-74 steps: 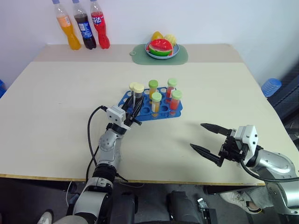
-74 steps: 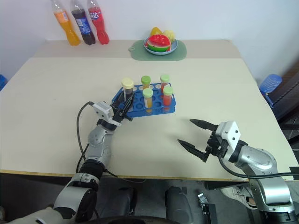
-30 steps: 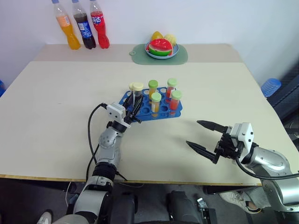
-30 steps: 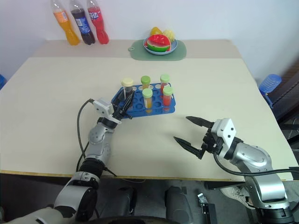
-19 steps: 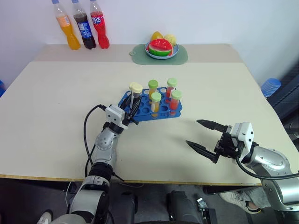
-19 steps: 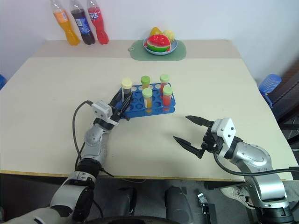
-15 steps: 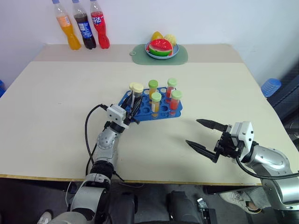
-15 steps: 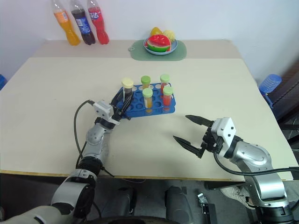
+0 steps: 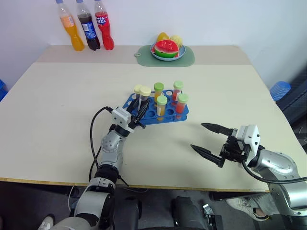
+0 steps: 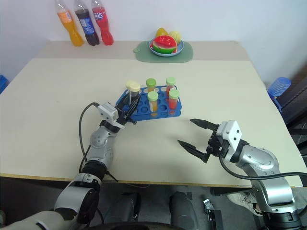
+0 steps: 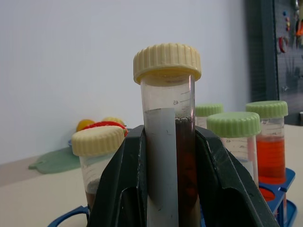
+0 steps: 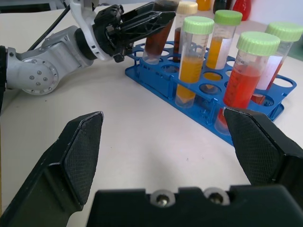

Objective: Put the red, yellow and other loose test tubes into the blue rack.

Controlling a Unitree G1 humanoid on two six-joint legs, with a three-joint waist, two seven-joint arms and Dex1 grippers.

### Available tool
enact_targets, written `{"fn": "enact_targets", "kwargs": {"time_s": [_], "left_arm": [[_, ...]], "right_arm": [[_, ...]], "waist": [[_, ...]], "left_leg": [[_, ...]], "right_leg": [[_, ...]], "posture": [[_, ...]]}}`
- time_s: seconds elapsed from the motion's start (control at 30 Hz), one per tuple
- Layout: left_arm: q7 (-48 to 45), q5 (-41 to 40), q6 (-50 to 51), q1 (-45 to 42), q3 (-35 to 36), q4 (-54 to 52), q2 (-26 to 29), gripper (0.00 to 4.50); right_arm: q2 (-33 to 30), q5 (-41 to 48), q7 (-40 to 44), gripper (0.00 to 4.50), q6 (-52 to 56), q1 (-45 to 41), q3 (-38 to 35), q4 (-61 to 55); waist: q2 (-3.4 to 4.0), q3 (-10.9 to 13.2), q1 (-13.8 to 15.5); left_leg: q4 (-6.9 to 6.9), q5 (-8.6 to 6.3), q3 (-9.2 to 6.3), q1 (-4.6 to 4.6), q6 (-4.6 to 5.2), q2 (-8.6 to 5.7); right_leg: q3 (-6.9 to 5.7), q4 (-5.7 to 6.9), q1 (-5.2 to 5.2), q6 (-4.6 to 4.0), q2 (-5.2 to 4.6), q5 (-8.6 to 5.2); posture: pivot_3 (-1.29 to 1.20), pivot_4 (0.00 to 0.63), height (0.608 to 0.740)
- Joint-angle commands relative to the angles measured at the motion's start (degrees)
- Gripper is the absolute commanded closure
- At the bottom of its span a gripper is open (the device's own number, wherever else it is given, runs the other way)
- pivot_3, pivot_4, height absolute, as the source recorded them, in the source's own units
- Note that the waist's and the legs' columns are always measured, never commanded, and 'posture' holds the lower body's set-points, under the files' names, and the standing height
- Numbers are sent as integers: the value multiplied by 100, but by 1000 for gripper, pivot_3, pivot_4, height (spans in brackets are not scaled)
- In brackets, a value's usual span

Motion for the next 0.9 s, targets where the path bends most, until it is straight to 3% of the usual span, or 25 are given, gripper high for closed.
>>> {"fn": "enact_targets", "kwargs": {"time_s": [0.03,0.47,0.8,0.9], "left_arm": [[-9,20,89,20,-40,212,-99,3609],[398,170,98,-349,169,794,6,3609],[-429,-470,513,-219,264,481,-162,3609],[-518,-583,650,-75,275,259,-182,2282]], "right_arm": [[-77,105,27,0,-11,-73,-86,-208],[-92,96,200,0,-27,-223,-71,-62],[-83,74,296,0,-14,-292,-64,-23],[-84,80,291,0,-1,-290,-71,-46]], "waist": [[0,0,5],[2,-1,-7],[0,0,-7],[0,0,-11]], "left_leg": [[0,0,0,0,0,-2],[1,0,-2,6,0,-5],[1,0,-6,2,0,-5],[-1,-1,-6,0,2,-5]], "right_leg": [[0,0,0,1,-1,0],[-1,2,6,2,-3,-1],[-3,0,5,2,-3,-1],[-3,-3,3,4,-4,-2]], "posture": [[0,150,740],[0,150,740],[0,150,740],[0,150,740]]}}
